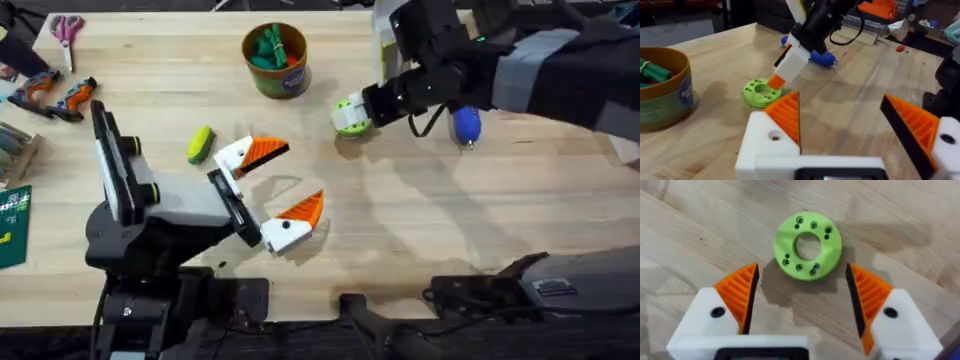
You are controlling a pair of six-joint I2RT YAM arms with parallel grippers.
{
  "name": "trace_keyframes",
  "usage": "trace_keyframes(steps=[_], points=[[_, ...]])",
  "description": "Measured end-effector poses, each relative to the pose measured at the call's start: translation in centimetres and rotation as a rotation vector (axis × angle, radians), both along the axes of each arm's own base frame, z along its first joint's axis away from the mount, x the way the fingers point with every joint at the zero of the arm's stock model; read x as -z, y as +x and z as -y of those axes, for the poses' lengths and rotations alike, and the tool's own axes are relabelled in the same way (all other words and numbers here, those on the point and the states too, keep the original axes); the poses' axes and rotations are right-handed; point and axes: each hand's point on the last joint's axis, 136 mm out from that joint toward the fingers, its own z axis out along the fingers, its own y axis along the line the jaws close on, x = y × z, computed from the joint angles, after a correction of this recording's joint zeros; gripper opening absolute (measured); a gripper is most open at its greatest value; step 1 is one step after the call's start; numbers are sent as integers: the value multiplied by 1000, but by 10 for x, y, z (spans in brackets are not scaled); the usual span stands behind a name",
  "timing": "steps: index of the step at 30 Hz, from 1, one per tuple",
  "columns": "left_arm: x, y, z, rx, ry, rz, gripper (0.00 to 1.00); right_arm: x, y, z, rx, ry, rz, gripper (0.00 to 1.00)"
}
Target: Pick up the gripper from the table and insert it into the empty holder that is missing its gripper. Then pick up a screw, insert it into the mounting hole, and use the screwdriver to tighten it. Finally, clean up the table by picking up the vegetable and placing it into the bucket.
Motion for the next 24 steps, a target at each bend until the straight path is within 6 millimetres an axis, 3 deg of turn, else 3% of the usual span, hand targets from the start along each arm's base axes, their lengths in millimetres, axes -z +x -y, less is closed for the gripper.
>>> trace_keyframes(steps=[5,13,14,20,24], points=[[0,0,0,0,0,0,985,24,-1,0,-6,-29,-53,943],[0,0,0,0,0,0,986,30,3,-3,-11,-29,-46,923],[0,0,0,0,0,0,986,30,3,-3,-13,-30,-46,898],[0,0,0,0,0,0,986,31,2,-4,-20,-33,-45,534],[0,0,0,0,0,0,986,31,2,-4,-22,-34,-45,511]])
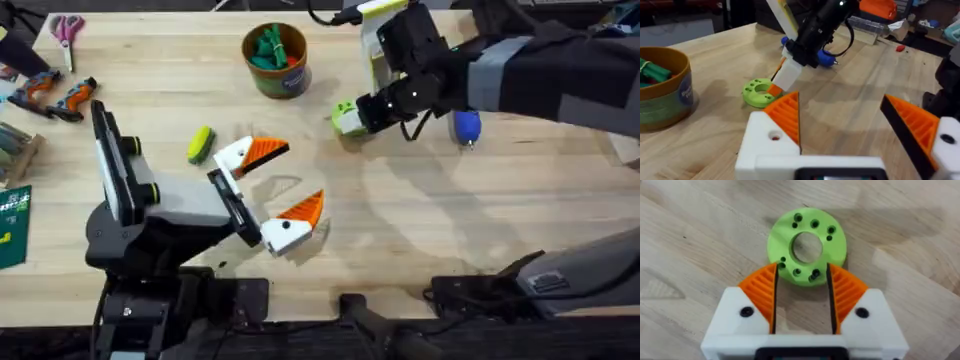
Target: Pick up the gripper from the table and insert it into the empty holder that is missing its gripper. Then pick up a screw, insert it into the mounting hole, and use the screwdriver to tighten it. Finally, clean up the table by picking up the vegetable and placing it into the bucket.
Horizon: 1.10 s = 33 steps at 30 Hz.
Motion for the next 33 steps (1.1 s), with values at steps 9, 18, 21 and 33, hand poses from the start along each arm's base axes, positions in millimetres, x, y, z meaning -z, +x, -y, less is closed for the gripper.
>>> trace_keyframes(steps=[9,18,21,33], points=[[0,0,0,0,0,0,985,3,0,0,0,-5,-5,496],[0,0,0,0,0,0,986,4,2,3,4,-20,4,258],[0,0,0,0,0,0,986,4,3,5,8,-30,7,135],[0,0,0,0,0,0,985,6,4,13,28,-41,-4,8]])
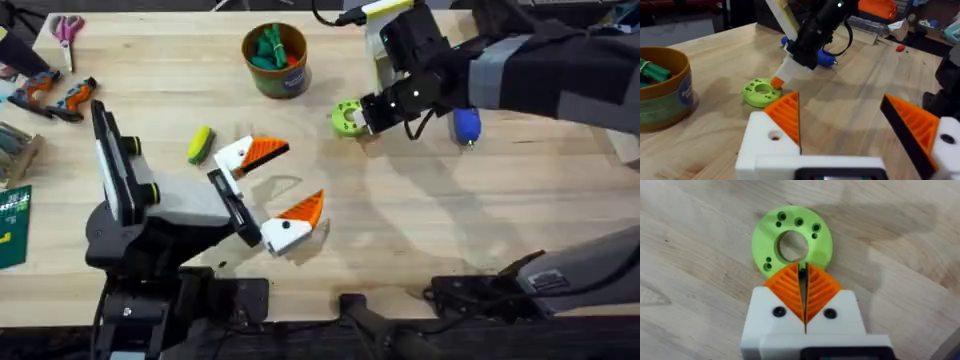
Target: Pick up the gripper from the table and insert it into the empty holder that is missing its gripper. Then pick up a screw, insert it into the mounting hole, and use the screwdriver to tighten it. Finally, clean up the table by picking up the vegetable and placing it into the bucket.
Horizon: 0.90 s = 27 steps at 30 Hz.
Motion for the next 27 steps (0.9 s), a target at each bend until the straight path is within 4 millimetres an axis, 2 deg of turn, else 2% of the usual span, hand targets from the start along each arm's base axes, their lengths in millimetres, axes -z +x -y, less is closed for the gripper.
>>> trace_keyframes(steps=[7,11,20,27], points=[[0,0,0,0,0,-1,985,-3,0,1,1,1,-12,7],[0,0,0,0,0,0,985,-11,0,0,0,-3,-22,7],[0,0,0,0,0,0,985,-59,15,-8,-2,41,62,6],[0,0,0,0,0,0,985,-87,2,-4,-17,27,39,6]])
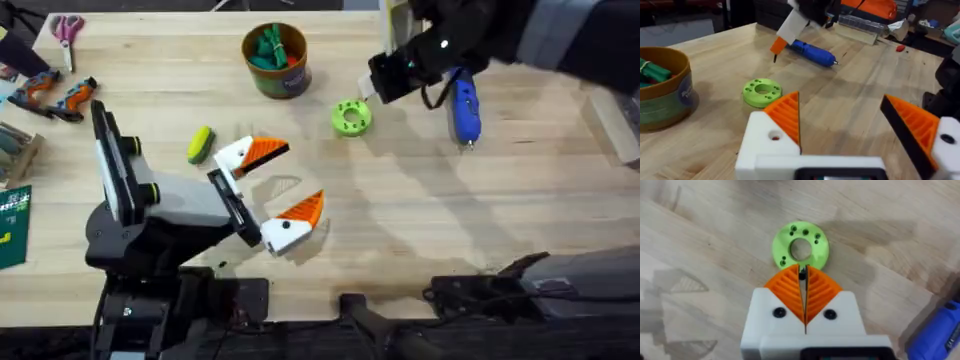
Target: Pick up the gripper from the table and insert it into the empty holder that is missing its gripper. Then pick up a screw, insert it into the mounting hole, and use the screwdriver to tighten it. Finally, clean up the table by picking up the vegetable and placing it into the bucket.
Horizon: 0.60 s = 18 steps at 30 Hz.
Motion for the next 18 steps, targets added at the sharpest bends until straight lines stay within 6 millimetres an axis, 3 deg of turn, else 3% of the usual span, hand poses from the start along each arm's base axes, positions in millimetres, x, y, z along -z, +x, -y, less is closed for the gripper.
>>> trace_keyframes(steps=[4,11,18], points=[[0,0,0,0,0,0,985,-32,-13,-10,-68,4,-5,6],[0,0,0,0,0,0,985,-95,-45,-49,-273,23,43,6],[0,0,0,0,0,0,985,-119,-80,-98,-496,36,120,6]])
